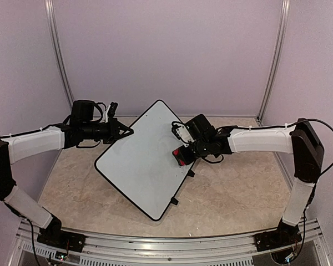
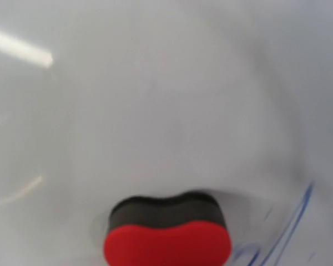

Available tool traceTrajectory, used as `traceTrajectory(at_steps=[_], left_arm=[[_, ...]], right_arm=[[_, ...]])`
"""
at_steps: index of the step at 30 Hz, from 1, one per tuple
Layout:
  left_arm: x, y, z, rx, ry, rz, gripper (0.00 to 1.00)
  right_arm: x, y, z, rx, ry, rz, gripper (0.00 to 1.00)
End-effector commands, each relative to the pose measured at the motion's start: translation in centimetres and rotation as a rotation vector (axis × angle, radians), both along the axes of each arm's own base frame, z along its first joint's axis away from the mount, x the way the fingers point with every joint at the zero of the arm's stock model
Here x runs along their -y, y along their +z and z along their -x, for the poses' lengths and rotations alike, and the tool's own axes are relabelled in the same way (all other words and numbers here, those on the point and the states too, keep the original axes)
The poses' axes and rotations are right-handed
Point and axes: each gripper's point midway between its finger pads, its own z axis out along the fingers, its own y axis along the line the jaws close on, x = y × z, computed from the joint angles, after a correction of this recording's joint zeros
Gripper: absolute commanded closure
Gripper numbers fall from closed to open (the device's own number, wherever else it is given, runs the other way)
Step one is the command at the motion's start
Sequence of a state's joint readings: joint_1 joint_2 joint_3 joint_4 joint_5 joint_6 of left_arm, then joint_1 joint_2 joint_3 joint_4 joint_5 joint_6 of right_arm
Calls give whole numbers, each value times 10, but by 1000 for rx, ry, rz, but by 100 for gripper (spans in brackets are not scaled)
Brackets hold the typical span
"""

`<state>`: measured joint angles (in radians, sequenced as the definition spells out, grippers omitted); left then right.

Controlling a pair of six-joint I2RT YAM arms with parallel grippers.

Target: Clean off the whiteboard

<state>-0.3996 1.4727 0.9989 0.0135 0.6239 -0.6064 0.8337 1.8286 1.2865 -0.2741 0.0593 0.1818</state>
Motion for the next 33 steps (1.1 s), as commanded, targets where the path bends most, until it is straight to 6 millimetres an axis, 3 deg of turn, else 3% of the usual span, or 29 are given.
traceTrajectory(at_steps=[1, 4, 8, 15, 20, 25, 33], left_arm=[[10, 7, 5, 101, -75, -11, 100], [10, 7, 6, 102, -76, -11, 100], [10, 7, 6, 102, -74, -11, 100], [10, 9, 6, 103, -76, -6, 100], [10, 8, 6, 102, -74, -6, 100], [11, 7, 6, 100, -75, -9, 100], [10, 8, 6, 104, -73, -13, 100]], right_arm=[[-13, 4, -16, 11, 18, -22, 80], [-19, 3, -14, -3, 37, -40, 80], [-21, -7, 4, -46, 74, -51, 80], [1, -28, 43, -100, 71, -30, 80], [17, -42, 55, -126, 54, -13, 80], [17, -39, 44, -123, 23, -20, 81], [35, -22, -6, -115, -111, -77, 82]])
